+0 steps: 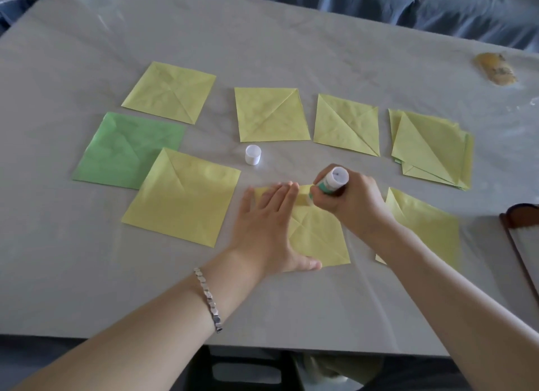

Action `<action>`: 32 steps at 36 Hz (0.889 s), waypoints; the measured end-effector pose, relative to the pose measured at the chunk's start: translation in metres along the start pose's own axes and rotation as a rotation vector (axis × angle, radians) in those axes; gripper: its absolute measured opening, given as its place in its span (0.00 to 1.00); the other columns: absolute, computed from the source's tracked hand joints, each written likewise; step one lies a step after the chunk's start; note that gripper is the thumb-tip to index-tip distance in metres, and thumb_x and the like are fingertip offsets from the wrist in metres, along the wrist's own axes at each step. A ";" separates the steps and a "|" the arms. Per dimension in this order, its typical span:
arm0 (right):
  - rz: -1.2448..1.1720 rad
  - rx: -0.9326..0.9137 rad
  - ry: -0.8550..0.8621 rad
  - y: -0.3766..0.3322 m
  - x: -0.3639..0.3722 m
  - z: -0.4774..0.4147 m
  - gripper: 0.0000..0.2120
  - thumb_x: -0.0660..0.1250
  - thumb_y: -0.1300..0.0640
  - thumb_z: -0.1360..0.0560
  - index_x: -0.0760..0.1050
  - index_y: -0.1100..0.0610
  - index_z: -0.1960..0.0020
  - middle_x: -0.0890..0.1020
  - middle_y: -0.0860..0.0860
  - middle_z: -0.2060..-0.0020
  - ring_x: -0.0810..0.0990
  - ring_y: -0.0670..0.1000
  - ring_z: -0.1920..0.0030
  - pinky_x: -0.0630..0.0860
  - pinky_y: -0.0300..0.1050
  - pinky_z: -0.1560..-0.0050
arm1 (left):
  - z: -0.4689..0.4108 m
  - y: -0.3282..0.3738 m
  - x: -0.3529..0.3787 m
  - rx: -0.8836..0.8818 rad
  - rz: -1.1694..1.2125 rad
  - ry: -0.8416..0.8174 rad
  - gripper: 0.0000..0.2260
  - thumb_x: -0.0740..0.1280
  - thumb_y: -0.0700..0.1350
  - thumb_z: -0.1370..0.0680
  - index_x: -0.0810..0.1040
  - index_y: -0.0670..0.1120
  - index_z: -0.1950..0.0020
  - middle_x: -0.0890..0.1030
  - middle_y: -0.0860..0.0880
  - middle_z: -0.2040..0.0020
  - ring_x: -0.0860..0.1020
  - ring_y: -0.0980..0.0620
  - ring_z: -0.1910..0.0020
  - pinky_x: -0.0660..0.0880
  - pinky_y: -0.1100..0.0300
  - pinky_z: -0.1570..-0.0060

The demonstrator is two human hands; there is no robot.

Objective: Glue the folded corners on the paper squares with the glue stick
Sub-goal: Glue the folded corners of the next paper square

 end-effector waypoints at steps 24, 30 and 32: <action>0.011 0.038 -0.019 0.005 -0.008 0.006 0.05 0.71 0.60 0.32 0.75 0.56 0.63 0.77 0.52 0.70 0.69 0.44 0.71 0.66 0.30 0.72 | -0.004 0.001 0.001 -0.006 -0.047 -0.089 0.53 0.64 0.72 0.33 0.36 0.49 0.23 0.37 0.54 0.23 0.35 0.55 0.25 0.35 0.45 0.28; 0.040 0.039 -0.007 0.004 -0.011 0.005 0.04 0.71 0.59 0.32 0.75 0.56 0.62 0.76 0.49 0.71 0.69 0.44 0.72 0.66 0.30 0.72 | -0.006 0.003 0.000 -0.001 -0.069 -0.119 0.51 0.64 0.72 0.33 0.37 0.53 0.24 0.37 0.53 0.23 0.36 0.53 0.25 0.35 0.44 0.28; 0.056 0.044 -0.019 0.007 -0.012 0.014 0.05 0.71 0.59 0.33 0.75 0.54 0.64 0.77 0.51 0.72 0.68 0.45 0.72 0.67 0.33 0.71 | -0.008 0.005 0.000 0.000 -0.086 -0.139 0.50 0.63 0.72 0.33 0.36 0.55 0.24 0.37 0.52 0.23 0.35 0.53 0.25 0.35 0.43 0.29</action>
Point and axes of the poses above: each hand's wrist, its own z-axis away from the middle knuckle, its own x-axis out of the palm, y = z × x, the point moved 4 cm from there along -z, towards the middle knuckle
